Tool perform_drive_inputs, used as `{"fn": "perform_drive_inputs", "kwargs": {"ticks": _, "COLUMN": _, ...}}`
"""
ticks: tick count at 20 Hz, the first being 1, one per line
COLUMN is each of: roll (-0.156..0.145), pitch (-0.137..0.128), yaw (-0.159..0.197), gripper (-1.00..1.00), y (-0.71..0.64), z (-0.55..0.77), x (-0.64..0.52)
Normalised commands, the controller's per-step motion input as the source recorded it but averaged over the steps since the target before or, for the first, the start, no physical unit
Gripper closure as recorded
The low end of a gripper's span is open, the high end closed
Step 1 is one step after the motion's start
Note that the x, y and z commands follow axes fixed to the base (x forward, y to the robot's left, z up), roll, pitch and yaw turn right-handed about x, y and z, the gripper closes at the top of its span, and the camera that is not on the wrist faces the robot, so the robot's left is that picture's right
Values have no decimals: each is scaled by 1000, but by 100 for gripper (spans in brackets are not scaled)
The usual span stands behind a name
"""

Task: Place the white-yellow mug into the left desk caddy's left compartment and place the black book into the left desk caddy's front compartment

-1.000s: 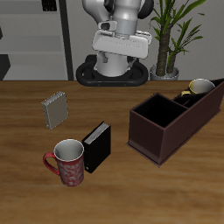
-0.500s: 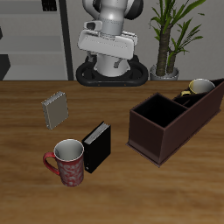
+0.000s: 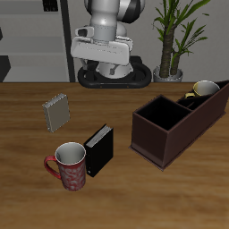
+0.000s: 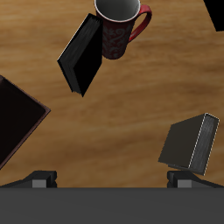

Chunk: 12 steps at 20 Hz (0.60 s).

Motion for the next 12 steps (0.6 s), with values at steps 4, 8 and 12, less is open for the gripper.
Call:
{"fn": "perform_drive_inputs", "kwargs": {"ticks": 4, "roll": -12, "pitch": 45, "yaw": -24, "gripper": -100, "y": 73, "z": 32, "x": 361}}
{"fn": "perform_drive_inputs", "kwargs": {"ticks": 8, "roll": -15, "pitch": 19, "yaw": 12, "gripper": -100, "y": 149, "z": 96, "x": 370}}
{"fn": "perform_drive_inputs", "kwargs": {"ticks": 12, "roll": -17, "pitch": -9, "yaw": 26, "gripper": -100, "y": 448, "z": -39, "x": 458}}
